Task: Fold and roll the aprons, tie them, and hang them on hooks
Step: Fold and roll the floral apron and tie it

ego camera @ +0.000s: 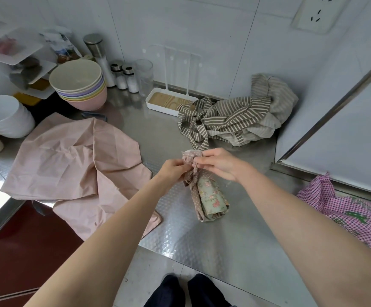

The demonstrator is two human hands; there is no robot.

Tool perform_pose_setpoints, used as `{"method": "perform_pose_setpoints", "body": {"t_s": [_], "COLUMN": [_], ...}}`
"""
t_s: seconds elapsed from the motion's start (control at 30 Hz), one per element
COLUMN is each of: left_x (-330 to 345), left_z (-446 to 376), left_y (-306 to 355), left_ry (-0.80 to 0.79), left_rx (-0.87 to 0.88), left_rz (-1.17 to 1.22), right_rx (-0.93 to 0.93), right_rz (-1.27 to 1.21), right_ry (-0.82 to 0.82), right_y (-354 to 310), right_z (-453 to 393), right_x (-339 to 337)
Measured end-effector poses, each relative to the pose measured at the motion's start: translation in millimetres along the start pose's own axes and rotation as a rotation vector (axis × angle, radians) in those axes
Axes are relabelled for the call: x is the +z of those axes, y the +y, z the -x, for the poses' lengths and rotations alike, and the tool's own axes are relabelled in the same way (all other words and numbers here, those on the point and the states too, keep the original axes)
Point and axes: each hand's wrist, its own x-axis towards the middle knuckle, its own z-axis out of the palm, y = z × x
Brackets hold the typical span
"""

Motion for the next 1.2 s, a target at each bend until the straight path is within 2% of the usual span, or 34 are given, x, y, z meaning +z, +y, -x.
{"method": "perform_pose_setpoints", "body": {"t_s": [0.07, 0.13, 0.33, 0.5, 0.57, 0.67, 0.7, 0.8, 0.83, 0.9, 1.0, 1.07, 1.2], "left_x": [3, 6, 2, 8, 10, 12, 13, 16, 17, 19, 21, 23, 21], "left_z": [-1, -2, -6, -2, 0, 4, 7, 15, 18, 22, 22, 21, 25], "left_y": [-3, -2, -6, -11, -11, -7, -4, 4, 6, 9, 13, 17, 22], "left_ry": [0.074, 0.128, 0.205, 0.195, 0.202, 0.21, 0.209, 0.244, 0.274, 0.328, 0.36, 0.371, 0.309], "left_rx": [-0.023, -0.046, -0.1, -0.105, -0.078, 0.068, 0.149, 0.36, 0.407, 0.452, 0.395, 0.338, 0.258], "left_rz": [0.082, 0.109, 0.156, 0.118, 0.11, -0.003, -0.103, -0.464, -0.551, -0.666, -0.735, -0.764, -0.802], "right_rx": [-0.037, -0.054, 0.006, 0.054, 0.05, 0.076, 0.083, 0.056, 0.035, 0.034, 0.075, 0.072, 0.024], "right_rz": [-0.027, -0.062, 0.057, 0.045, 0.008, -0.083, -0.03, 0.418, 0.489, 0.462, 0.244, 0.185, 0.14], "right_ry": [0.102, 0.121, -0.161, -0.231, -0.192, 0.086, 0.197, 0.415, 0.436, 0.392, 0.236, 0.184, 0.263], "right_y": [6, 8, 11, 11, 9, 8, 8, 7, 5, 2, -1, 1, 14], "right_z": [1, 2, 9, 13, 13, 5, -1, -15, -17, -15, -8, -6, -9], "right_x": [4, 10, 4, 0, 2, 8, 10, 16, 18, 20, 23, 23, 23]}}
